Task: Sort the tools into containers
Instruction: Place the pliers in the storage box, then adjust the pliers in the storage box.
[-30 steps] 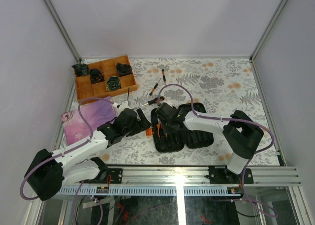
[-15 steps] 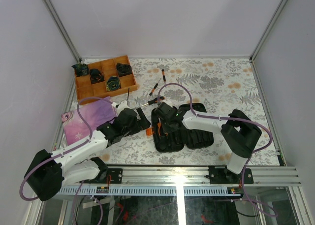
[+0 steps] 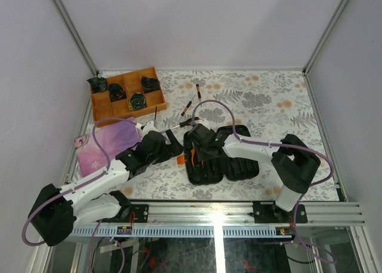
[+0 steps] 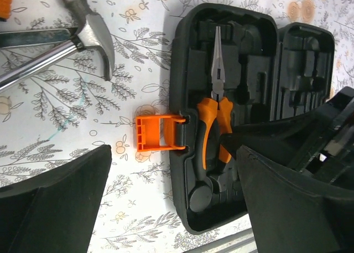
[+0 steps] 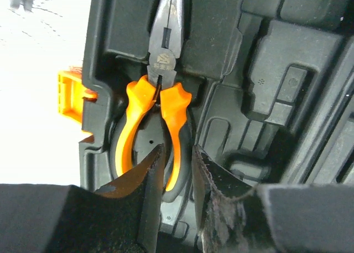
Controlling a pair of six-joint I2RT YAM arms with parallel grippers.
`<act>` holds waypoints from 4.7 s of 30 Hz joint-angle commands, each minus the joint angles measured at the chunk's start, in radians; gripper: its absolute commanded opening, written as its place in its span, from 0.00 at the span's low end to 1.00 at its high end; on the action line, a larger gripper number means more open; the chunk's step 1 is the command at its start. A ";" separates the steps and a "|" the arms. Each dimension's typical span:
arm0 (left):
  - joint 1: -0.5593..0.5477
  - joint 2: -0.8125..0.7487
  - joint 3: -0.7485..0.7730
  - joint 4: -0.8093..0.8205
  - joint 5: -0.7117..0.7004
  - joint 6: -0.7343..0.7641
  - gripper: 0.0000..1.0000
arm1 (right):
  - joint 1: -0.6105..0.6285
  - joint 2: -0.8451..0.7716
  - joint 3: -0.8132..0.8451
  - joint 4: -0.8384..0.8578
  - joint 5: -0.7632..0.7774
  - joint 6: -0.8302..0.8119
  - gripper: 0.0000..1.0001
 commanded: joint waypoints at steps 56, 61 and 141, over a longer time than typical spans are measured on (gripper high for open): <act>-0.214 0.174 -0.148 0.414 0.179 -0.063 0.33 | -0.060 -0.246 -0.133 0.095 -0.011 -0.032 0.24; -0.213 0.085 -0.123 0.308 0.097 -0.040 0.43 | -0.060 -0.286 -0.136 0.089 0.022 -0.041 0.28; 0.242 0.582 0.129 0.492 0.522 0.193 0.25 | -0.065 -0.324 -0.220 0.189 -0.172 0.040 0.35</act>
